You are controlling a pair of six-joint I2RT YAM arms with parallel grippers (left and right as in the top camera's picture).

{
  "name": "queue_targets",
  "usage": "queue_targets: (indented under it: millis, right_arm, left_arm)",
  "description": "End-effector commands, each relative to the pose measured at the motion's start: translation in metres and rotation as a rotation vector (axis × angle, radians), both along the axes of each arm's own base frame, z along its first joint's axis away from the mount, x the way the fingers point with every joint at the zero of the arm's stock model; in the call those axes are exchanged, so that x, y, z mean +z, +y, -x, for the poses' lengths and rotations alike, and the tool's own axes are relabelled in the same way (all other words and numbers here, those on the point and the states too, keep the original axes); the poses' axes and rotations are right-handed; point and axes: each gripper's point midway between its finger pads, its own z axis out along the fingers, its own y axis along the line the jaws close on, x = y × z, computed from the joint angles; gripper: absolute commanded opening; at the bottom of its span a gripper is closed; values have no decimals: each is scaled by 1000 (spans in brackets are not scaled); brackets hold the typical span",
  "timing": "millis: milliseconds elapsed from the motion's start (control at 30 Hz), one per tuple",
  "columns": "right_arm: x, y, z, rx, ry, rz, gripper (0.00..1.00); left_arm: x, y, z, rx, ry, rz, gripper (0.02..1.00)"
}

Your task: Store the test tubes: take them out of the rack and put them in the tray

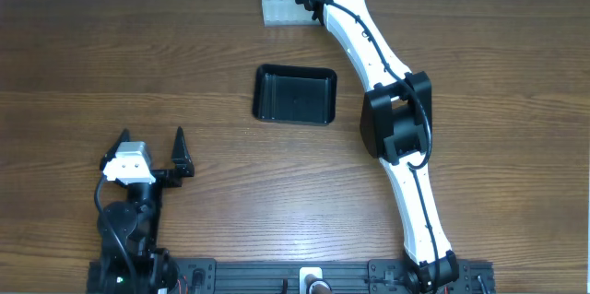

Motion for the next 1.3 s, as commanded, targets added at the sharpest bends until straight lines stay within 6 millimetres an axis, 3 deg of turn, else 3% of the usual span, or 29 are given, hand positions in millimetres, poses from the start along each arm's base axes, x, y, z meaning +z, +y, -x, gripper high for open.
queue_targets:
  millis: [33, 300, 800, 967, 1167, 1300]
  right_arm:
    - [0, -1, -3, -9, -11, 9, 126]
    - [9, 3, -2, -2, -20, 5, 112]
    - [130, 9, 16, -2, -140, -67, 95]
    - [139, 15, 35, 8, -88, -117, 91]
    - [144, 20, 71, -20, 21, -161, 102]
    - [134, 21, 102, -71, 152, -221, 110]
  left_arm:
    - [-1, -3, 0, -16, -3, -14, 998]
    - [-1, -3, 0, -16, -3, -14, 996]
    - [-1, -3, 0, -16, -3, -14, 998]
    - [-1, -3, 0, -16, -3, -14, 998]
    - [-1, -3, 0, -16, -3, -14, 998]
    - [-1, -3, 0, -16, -3, -14, 996]
